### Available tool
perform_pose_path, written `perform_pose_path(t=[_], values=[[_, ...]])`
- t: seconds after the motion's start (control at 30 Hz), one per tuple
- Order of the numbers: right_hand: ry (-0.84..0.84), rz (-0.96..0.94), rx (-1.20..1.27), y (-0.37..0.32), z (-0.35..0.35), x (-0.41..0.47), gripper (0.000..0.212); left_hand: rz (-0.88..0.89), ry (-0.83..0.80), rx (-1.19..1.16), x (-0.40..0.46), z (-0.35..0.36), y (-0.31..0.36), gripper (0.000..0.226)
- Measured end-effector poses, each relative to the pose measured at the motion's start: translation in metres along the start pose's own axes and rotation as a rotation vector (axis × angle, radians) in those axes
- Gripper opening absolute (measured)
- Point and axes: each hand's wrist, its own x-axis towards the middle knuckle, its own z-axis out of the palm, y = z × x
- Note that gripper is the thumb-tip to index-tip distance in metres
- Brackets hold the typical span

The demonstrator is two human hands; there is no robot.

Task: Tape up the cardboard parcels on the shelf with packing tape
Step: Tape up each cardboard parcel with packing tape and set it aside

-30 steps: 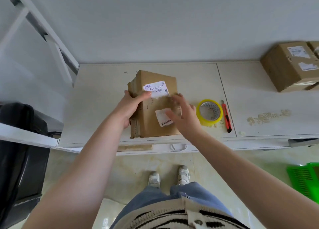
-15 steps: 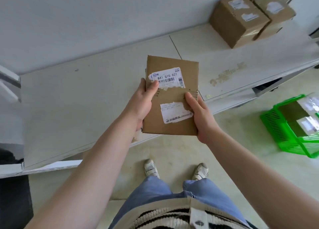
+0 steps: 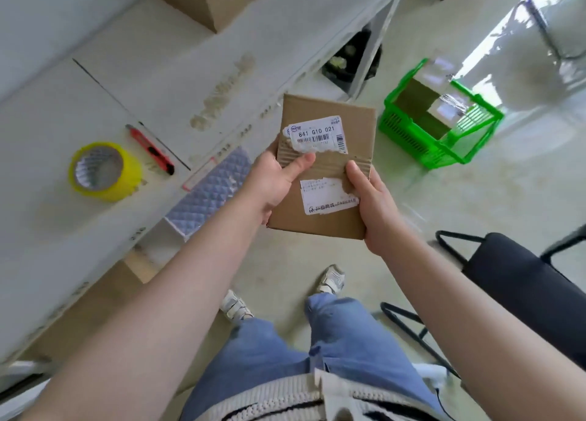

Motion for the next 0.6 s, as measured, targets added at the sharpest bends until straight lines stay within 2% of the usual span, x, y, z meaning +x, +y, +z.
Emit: perform_pose_path(t=[0.17,0.23,0.3,0.6], values=[[0.138,0.063,-0.027,-0.016,-0.094,0.035,0.041,-0.085,-0.126,0.027,0.053,0.102,0.009,0.029],[0.170,0.070,0.001,-0.020,-0.126,0.049,0.027,-0.122,-0.165,0.046,0.073,0.135,0.009,0.041],[0.192,0.095,0.067,-0.022,-0.152,0.061,0.024,-0.136,-0.192,0.072,0.093,0.163,0.010,0.052],[0.370,0.140,0.146,-0.051,-0.230,0.141,0.034,-0.167,-0.368,0.180,0.199,0.261,0.038,0.044]])
